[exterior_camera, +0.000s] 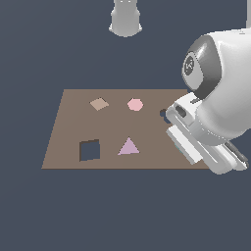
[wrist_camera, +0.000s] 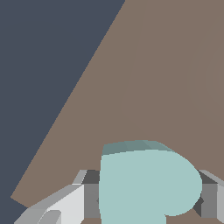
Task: Insert a designated object into the corresponding slot on a board.
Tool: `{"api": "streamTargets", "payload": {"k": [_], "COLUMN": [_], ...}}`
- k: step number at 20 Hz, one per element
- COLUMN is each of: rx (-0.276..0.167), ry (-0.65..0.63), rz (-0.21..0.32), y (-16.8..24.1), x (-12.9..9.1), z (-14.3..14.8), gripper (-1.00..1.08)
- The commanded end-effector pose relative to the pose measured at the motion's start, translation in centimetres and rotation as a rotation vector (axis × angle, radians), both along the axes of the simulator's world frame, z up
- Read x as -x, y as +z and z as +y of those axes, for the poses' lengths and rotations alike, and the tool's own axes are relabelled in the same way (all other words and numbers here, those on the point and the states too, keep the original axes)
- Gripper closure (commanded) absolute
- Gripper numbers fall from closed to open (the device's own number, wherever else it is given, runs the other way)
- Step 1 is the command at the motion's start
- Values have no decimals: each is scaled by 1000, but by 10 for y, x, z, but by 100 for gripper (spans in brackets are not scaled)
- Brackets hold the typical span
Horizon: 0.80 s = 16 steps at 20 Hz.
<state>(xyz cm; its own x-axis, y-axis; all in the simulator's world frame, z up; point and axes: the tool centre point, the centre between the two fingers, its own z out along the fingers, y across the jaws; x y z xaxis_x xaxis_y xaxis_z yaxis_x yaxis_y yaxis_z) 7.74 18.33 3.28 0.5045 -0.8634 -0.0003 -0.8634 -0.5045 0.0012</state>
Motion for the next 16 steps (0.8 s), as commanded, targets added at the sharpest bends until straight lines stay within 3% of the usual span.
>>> {"api": "streamTargets", "payload": {"k": [1,8,16], "rx": [0,0,-1], "ry": [25,152,392], "rz": [-1,-1,-1], "y": [0,1,2], "x": [1,7,20], "z": [1,7,15], "gripper": [108,108,108]}}
